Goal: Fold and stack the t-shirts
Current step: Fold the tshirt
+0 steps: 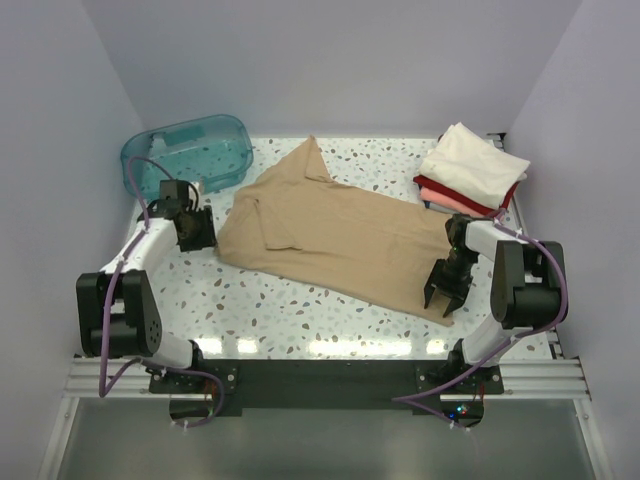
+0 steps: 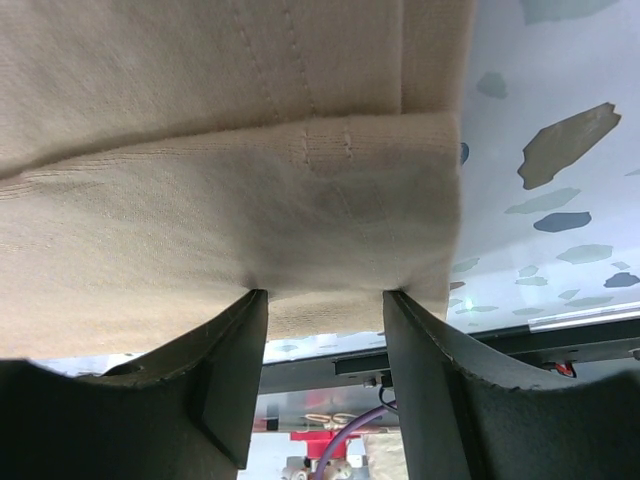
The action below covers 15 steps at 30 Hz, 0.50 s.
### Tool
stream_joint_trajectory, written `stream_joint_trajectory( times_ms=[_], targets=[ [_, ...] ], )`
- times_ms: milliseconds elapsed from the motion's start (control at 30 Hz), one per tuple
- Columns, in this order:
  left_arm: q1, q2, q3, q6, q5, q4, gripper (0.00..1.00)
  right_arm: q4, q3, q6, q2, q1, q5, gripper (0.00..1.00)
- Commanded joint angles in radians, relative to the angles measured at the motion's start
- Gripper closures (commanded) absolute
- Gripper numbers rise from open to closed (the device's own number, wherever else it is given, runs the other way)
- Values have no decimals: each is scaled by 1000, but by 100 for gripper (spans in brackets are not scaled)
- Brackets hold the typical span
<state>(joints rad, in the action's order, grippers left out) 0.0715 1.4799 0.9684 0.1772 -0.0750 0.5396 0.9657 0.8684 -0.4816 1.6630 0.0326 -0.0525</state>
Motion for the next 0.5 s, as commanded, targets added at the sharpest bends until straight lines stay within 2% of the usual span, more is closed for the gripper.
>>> stream_joint_trajectory(
  times_ms=[0, 167, 467],
  targets=[
    [8, -50, -57, 50, -23, -13, 51, -105, -20, 12, 4, 0, 111, 46],
    [8, -70, -114, 59, -26, -47, 52, -102, -25, 8, -11, 0, 111, 46],
    [10, 5, -94, 61, -20, -116, 53, -88, -29, 11, -28, 1, 112, 45]
  ],
)
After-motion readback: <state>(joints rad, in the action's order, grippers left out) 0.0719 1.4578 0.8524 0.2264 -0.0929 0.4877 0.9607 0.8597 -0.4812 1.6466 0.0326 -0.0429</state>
